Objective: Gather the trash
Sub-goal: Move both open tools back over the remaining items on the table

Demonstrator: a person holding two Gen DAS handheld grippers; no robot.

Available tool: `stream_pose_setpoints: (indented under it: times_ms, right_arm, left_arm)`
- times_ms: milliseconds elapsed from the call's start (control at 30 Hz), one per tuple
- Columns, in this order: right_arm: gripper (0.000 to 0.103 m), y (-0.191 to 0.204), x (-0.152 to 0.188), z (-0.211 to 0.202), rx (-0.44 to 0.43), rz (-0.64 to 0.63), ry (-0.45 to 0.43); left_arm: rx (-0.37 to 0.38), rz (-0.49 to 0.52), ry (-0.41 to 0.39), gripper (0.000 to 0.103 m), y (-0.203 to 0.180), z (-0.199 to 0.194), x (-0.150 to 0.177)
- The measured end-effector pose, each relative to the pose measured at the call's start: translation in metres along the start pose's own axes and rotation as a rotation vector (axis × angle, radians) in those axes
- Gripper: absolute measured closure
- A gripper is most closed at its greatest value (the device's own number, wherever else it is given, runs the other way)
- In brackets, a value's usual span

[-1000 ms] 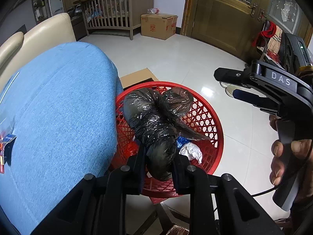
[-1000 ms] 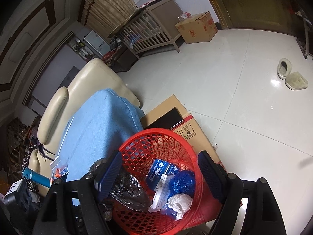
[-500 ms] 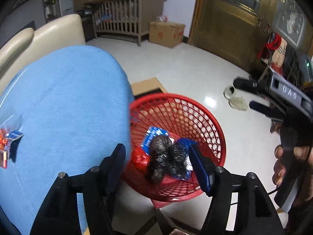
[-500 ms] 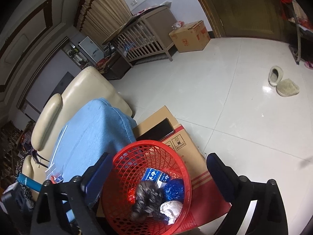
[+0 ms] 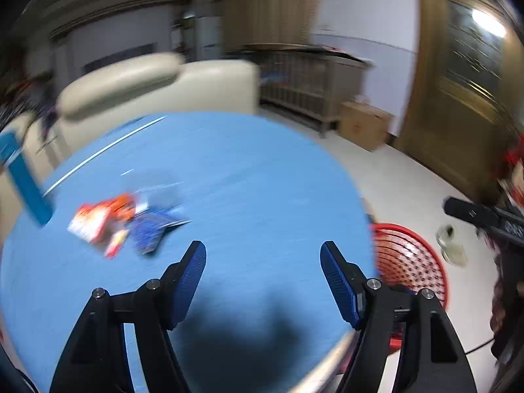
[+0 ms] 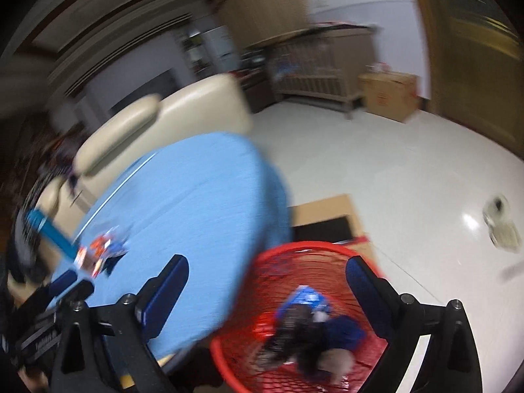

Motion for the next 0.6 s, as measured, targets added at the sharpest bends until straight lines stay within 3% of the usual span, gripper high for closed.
stream_pose_setpoints:
  times_ms: [333, 433, 600]
  right_arm:
    - [0.005, 0.182, 0.031, 0.043, -0.283, -0.273, 0.186]
    - [0.005, 0.231, 0.034, 0.058, -0.328, -0.323, 0.215]
    - [0.005, 0.304, 0.007, 0.077, -0.389, -0.325, 0.199]
  left_arm:
    - [-0.197, -0.325, -0.04, 0.029, 0.151, -0.048, 0.044]
    - [-0.221, -0.381, -0.057, 0.029, 0.175, -0.059, 0.056]
    - [-0.231, -0.427, -0.065, 0.029, 0.191, -0.064, 0.067]
Point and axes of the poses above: each gripper's, at about its wrist camera, not at the fingertips, and z roughly the way its jaws point, y to its left, x to its underside, the point moved 6 cm from there along z, roughly the way its jaws point, and after that the axes turned 14 degrees about x, right-handed, at the moved point
